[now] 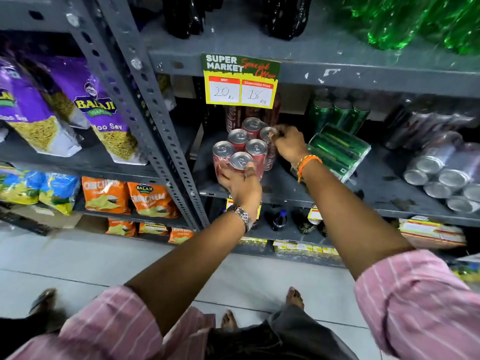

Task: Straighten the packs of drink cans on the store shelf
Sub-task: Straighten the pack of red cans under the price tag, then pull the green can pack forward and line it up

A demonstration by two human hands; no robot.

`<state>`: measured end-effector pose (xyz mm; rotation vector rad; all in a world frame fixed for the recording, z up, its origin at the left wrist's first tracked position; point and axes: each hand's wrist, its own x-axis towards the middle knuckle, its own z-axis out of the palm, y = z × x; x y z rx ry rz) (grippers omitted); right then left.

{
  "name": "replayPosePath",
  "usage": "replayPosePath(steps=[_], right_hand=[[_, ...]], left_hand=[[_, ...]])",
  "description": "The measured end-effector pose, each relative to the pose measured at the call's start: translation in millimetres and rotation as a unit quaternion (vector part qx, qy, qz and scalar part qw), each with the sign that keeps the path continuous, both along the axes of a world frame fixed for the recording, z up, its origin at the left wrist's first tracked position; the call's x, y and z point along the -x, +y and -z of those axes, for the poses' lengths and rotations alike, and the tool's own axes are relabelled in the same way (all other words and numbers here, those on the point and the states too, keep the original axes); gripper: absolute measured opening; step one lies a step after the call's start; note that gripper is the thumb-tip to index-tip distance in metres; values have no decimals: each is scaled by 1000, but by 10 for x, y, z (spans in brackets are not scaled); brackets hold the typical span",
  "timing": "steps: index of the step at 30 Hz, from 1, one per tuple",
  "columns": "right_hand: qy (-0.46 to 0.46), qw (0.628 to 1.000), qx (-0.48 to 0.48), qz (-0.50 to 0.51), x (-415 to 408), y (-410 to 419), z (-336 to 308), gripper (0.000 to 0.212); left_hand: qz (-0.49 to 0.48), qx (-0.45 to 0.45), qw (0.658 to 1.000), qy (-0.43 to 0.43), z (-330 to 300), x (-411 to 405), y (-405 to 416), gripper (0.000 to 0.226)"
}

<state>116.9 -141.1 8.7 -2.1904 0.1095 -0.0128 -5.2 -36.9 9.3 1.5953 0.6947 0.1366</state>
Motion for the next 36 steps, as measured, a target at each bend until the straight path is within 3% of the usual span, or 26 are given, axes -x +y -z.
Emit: replayPosePath(steps=[4, 7, 13, 18, 21, 24, 27, 30, 33, 36], right_hand=[[7, 999, -21, 24, 181, -87, 108, 22], [17, 997, -62, 36, 353, -54, 191, 23], [-20, 997, -29, 73, 512, 61, 196, 27], [-12, 997, -51, 50, 552, 14, 132, 25], [-12, 998, -51, 36, 574, -129, 89, 28], [-38, 993, -87, 66, 580, -462, 5, 26], [-67, 987, -101, 109, 533, -928, -94, 19], [-71, 982, -79, 155, 399, -1390, -199, 20], [-38, 989, 11, 139, 148, -1728, -316, 24], [52, 983, 169, 41, -76, -1899, -373, 37]], left_hand=[[-16, -1, 999, -33, 31, -177, 295, 59], [31, 30, 997, -57, 74, -395, 609, 46], [106, 22, 993, -51, 156, -550, 882, 43], [73, 63, 995, -38, 206, -550, 862, 44], [-5, 19, 999, -49, 177, -495, 801, 48], [-49, -51, 989, -126, 73, -318, 610, 44], [-26, -111, 972, -204, -80, -100, 255, 37], [60, -142, 958, -242, -134, -76, -157, 28], [160, -88, 972, -148, -109, -215, -618, 23], [141, 126, 981, 41, -62, -334, -1039, 15]])
